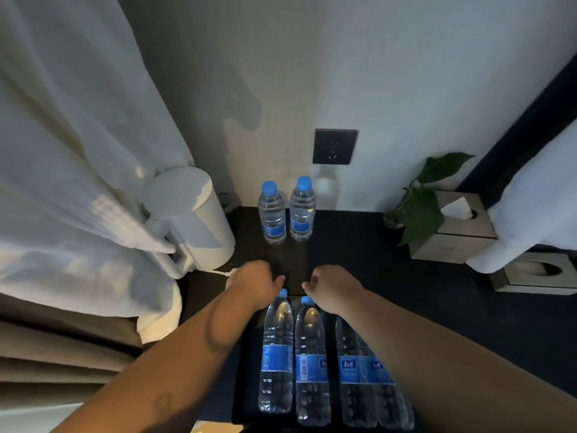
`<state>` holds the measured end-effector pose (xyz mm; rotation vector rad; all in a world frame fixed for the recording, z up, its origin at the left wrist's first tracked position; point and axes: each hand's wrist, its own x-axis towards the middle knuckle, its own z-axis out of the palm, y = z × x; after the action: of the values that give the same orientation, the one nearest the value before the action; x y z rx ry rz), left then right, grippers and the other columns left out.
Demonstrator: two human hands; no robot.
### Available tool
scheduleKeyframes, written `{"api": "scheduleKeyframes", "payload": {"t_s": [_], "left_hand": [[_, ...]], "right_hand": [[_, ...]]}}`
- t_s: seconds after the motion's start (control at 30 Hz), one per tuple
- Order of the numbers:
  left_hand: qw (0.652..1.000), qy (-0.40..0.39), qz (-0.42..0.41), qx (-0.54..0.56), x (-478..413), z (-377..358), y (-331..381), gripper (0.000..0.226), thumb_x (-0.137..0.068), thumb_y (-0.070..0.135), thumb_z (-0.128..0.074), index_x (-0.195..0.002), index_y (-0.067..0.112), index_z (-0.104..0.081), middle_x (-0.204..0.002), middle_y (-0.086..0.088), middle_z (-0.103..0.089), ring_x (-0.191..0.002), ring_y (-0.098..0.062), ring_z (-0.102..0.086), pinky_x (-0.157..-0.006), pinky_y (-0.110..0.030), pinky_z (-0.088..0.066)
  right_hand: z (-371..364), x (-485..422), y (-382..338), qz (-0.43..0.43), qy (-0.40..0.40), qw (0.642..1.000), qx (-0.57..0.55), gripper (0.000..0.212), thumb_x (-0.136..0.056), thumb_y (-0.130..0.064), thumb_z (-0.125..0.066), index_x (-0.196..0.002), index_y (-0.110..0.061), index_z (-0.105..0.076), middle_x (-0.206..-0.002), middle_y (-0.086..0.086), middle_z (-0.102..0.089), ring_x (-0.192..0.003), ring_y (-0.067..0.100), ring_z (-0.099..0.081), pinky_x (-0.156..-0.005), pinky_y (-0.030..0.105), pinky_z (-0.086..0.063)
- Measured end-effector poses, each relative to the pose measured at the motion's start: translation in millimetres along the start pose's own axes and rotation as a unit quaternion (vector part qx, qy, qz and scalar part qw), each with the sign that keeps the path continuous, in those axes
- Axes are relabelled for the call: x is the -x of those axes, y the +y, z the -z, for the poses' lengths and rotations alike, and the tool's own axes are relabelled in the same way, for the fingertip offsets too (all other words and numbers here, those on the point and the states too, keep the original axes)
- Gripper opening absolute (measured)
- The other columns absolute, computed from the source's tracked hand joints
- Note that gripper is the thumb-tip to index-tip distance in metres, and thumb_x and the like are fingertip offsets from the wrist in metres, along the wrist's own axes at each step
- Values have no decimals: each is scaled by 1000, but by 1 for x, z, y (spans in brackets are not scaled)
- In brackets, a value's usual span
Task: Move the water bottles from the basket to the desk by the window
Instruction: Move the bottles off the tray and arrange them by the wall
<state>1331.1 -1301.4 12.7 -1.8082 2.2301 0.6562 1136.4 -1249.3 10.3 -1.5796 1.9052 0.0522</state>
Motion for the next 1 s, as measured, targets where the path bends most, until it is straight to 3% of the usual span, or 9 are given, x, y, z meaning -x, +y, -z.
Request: {"api": "scheduleKeyframes", "payload": {"t_s": [0.17, 0.3, 0.5, 0.73, 0.9, 1.0], "left_hand": [[998, -51, 35, 13, 9, -34, 2, 57, -93, 65, -50, -113, 14, -66, -118, -10, -69, -109, -29, -66, -85, -38, -51], [996, -53, 67, 35, 5, -42, 8, 61, -89, 67, -53, -121, 17, -65, -119, -9, -69, -107, -28, -66, -88, -40, -55], [991, -44, 99, 72, 5, -47, 16, 51, -85, 62, -62, -107, 16, -67, -94, -2, -63, -89, -24, -64, -73, -35, -51], [987, -42, 75, 138, 11, -27, 9, 44, -82, 58, -61, -75, 15, -60, -81, -5, -67, -79, -23, -66, -60, -31, -45], [990, 0, 51, 134, 18, -2, 14, 45, -88, 58, -61, -72, 16, -62, -72, -3, -63, -72, -21, -65, -52, -29, -39], [991, 32, 39, 123, 21, 12, 15, 46, -89, 60, -60, -74, 16, -63, -74, -1, -60, -71, -19, -61, -52, -29, -36]], "right_hand": [[-20, 5, -9, -33, -32, 996, 78, 41, -101, -58, -51, -108, -20, -62, -94, -2, -63, -84, 16, -64, -70, 33, -54], [-33, -2, -13, -88, -51, 991, 82, 48, -96, -65, -52, -89, -19, -63, -82, -1, -69, -74, 18, -67, -71, 36, -58], [-46, -17, -14, -126, -88, 988, 4, 50, -87, -67, -60, -75, -20, -67, -67, -1, -67, -62, 16, -65, -54, 29, -44], [-25, -7, -12, -93, -94, 986, -102, 40, -85, -46, -69, -61, -20, -52, -57, -2, -52, -53, 15, -50, -54, 29, -38], [3, -1, -14, -73, -69, 985, -143, 32, -80, -39, -73, -59, -19, -60, -49, -5, -57, -50, 14, -56, -55, 28, -43], [25, 1, -18, -70, -44, 984, -160, 30, -73, -42, -75, -57, -20, -62, -42, -8, -58, -37, 4, -55, -46, 22, -40]]}}
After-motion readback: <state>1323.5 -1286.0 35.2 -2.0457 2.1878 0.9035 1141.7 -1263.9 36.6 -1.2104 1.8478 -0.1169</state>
